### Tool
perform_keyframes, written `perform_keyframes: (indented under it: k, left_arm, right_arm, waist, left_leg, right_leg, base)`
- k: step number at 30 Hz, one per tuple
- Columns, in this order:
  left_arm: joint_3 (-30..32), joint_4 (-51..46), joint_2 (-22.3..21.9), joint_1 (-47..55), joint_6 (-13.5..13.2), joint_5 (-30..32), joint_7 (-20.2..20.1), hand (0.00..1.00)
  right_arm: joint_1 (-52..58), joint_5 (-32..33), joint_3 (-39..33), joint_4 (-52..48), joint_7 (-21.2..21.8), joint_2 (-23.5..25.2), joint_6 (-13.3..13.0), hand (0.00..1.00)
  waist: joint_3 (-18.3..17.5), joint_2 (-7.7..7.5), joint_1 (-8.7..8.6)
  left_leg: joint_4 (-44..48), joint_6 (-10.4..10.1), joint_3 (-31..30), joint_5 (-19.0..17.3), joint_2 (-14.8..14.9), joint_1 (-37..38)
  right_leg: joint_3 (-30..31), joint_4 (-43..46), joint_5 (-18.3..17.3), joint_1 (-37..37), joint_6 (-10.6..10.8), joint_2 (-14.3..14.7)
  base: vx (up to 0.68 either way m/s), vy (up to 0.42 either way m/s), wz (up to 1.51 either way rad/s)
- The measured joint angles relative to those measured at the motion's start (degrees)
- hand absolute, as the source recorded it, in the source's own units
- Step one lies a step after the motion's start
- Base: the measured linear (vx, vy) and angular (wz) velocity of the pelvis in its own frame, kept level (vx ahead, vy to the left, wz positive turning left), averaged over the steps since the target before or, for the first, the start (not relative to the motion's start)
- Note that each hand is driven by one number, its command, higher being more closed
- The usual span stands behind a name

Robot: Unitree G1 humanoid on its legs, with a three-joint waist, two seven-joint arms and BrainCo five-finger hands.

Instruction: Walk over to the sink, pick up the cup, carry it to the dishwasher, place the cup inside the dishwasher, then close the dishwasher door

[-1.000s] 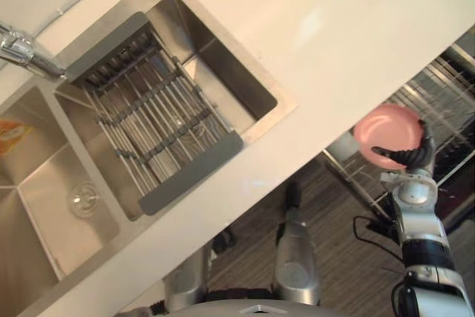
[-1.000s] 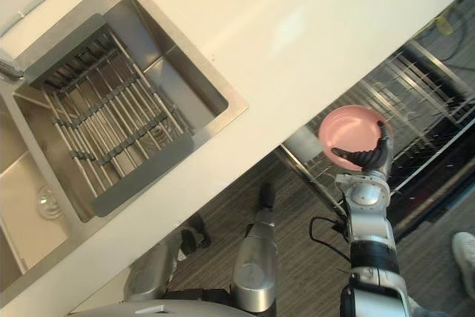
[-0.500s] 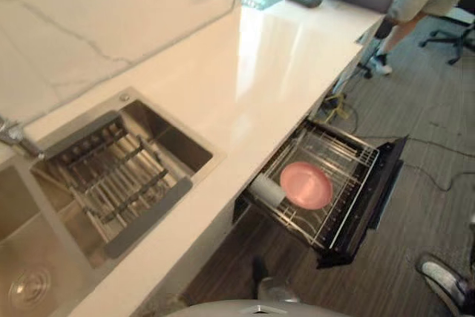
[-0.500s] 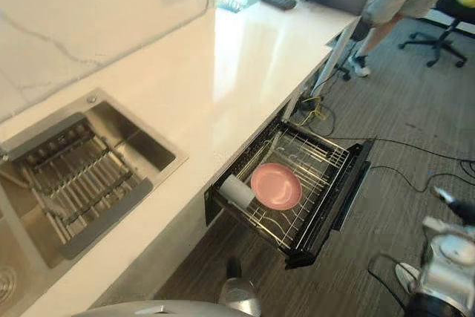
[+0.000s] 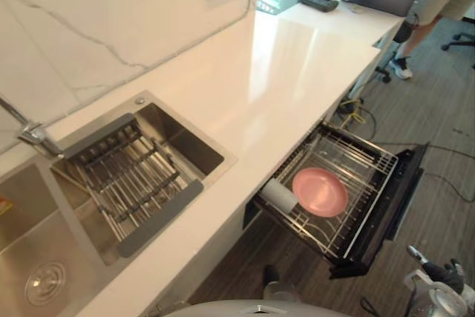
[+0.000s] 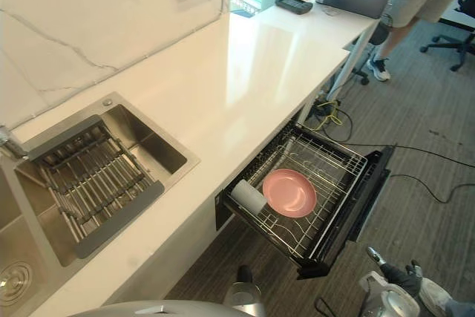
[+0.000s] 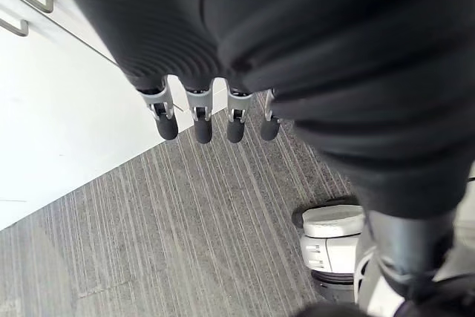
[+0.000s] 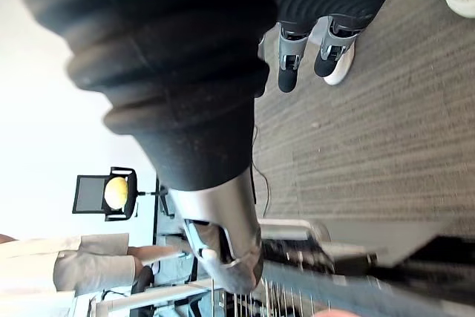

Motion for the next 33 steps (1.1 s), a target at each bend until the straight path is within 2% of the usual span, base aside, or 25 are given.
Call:
perform_keyframes:
  k: [2,5,7,13,17,20,21,24,26,29,31,33]
  left_arm:
    - [0.3,-0.6,-0.1,0.1,-0.1,0.0,-0.4,0.00]
    - [0.3,-1.0,-0.5,-0.3,-0.2,-0.1,-1.1,0.00]
    - [0.3,-1.1,-1.1,-0.3,-0.2,-0.1,-1.7,0.00]
    - [-0.1,-1.0,-3.2,-0.4,-2.0,0.0,-3.4,0.00]
    - [-1.0,-0.7,-3.4,-0.3,-3.4,0.1,-4.2,0.00]
    - [-1.7,-0.7,-3.5,-0.3,-5.4,0.9,-4.9,0.00]
    - [-2.1,-0.7,-3.5,-0.3,-6.0,1.6,-5.1,0.00]
    - [-3.4,0.7,-3.5,-0.2,-6.8,2.2,-5.9,0.00]
    - [-4.4,1.5,-3.8,-0.2,-7.1,2.2,-6.0,0.00]
    - [-5.7,2.3,-4.6,0.0,-7.8,2.2,-5.9,0.00]
    - [-6.2,2.4,-4.6,0.0,-8.3,2.2,-5.8,0.00]
    - [-6.6,2.5,-4.5,0.0,-8.7,2.1,-5.6,0.00]
  right_arm:
    - [-0.4,4.5,1.3,0.0,0.9,1.1,-1.1,0.00]
    - [-2.0,10.0,2.7,1.3,1.9,2.2,-1.2,0.00]
    - [-2.9,12.4,2.1,2.2,1.2,3.1,-3.1,0.00]
    - [-2.6,23.2,2.2,3.9,-0.9,1.0,-6.1,0.00]
    - [-2.6,26.1,4.5,3.7,-1.6,0.5,-8.7,0.00]
    - [-2.8,29.4,6.8,3.6,-0.9,-0.3,-11.0,0.00]
    - [-3.1,30.3,7.0,3.6,0.1,-0.3,-12.0,0.00]
    - [-4.9,32.4,9.3,3.2,2.6,-0.3,-13.9,0.00]
    - [-6.5,33.9,11.1,2.4,2.9,0.2,-14.9,0.00]
    - [-9.6,34.2,13.9,1.6,2.9,1.0,-15.4,0.00]
    - [-11.5,34.2,15.8,1.8,2.8,1.0,-14.4,0.00]
    - [-14.5,34.1,17.1,2.9,2.7,0.7,-13.2,0.00]
  waist:
    - [0.3,0.56,0.51]
    - [1.3,1.85,1.76]
    - [2.0,2.67,2.05]
    - [5.2,5.48,2.69]
    - [5.8,6.17,3.16]
    - [5.8,7.58,3.37]
    - [5.8,8.47,3.37]
    - [6.0,9.92,3.24]
    - [6.1,10.92,3.27]
    - [5.9,12.18,3.36]
    - [5.8,12.37,3.66]
    - [5.8,12.42,5.08]
  left_leg:
    - [-0.4,0.4,-1.1,0.2,-0.6,-0.1]
    - [-0.3,0.5,-1.6,0.3,-1.1,-0.3]
    - [-0.3,0.9,-2.8,0.2,-1.5,-0.6]
    - [-0.4,1.9,-5.6,1.1,-3.4,-2.3]
    - [-0.5,2.2,-6.3,1.4,-4.6,-3.0]
    - [-2.3,2.0,-7.9,2.7,-5.8,-2.9]
    - [-3.0,1.8,-8.9,3.2,-6.1,-2.9]
    - [-4.5,1.1,-10.3,4.9,-6.3,-2.2]
    - [-4.5,0.6,-11.0,5.3,-6.3,-2.3]
    - [-4.5,0.9,-12.7,5.8,-6.3,-2.3]
    - [-4.4,1.2,-13.6,6.2,-6.3,-2.7]
    - [-4.5,1.0,-14.2,7.1,-6.3,-3.4]
  right_leg:
    - [-0.5,0.6,-0.3,0.0,0.3,-0.6]
    - [-1.5,1.4,-0.8,0.0,0.7,-1.4]
    - [-2.2,2.0,-1.2,-0.1,0.9,-1.9]
    - [-4.9,7.8,-4.1,-2.2,2.0,-5.0]
    - [-5.2,11.7,-5.9,-4.2,2.5,-7.0]
    - [-6.0,13.3,-6.7,-4.9,3.1,-8.2]
    - [-6.8,13.5,-7.0,-4.9,3.3,-8.5]
    - [-8.3,14.4,-7.7,-4.8,2.9,-8.9]
    - [-8.5,15.1,-8.2,-4.9,3.0,-9.0]
    - [-8.9,15.1,-8.3,-4.8,3.0,-8.6]
    - [-9.7,15.0,-8.1,-4.5,2.9,-8.5]
    - [-10.2,14.3,-7.3,-4.5,2.6,-8.4]
  base:
    - [-0.02,0.024,0.20]
    - [-0.02,0.019,0.15]
    - [-0.02,0.014,0.23]
    - [-0.02,0.025,0.28]
    - [0.00,0.033,0.16]
    - [0.02,0.011,0.23]
    - [0.02,-0.012,0.29]
    - [0.04,-0.033,0.26]
    - [-0.02,-0.048,0.13]
    - [-0.04,-0.044,0.05]
    - [-0.07,-0.031,0.17]
    - [-0.08,-0.015,0.14]
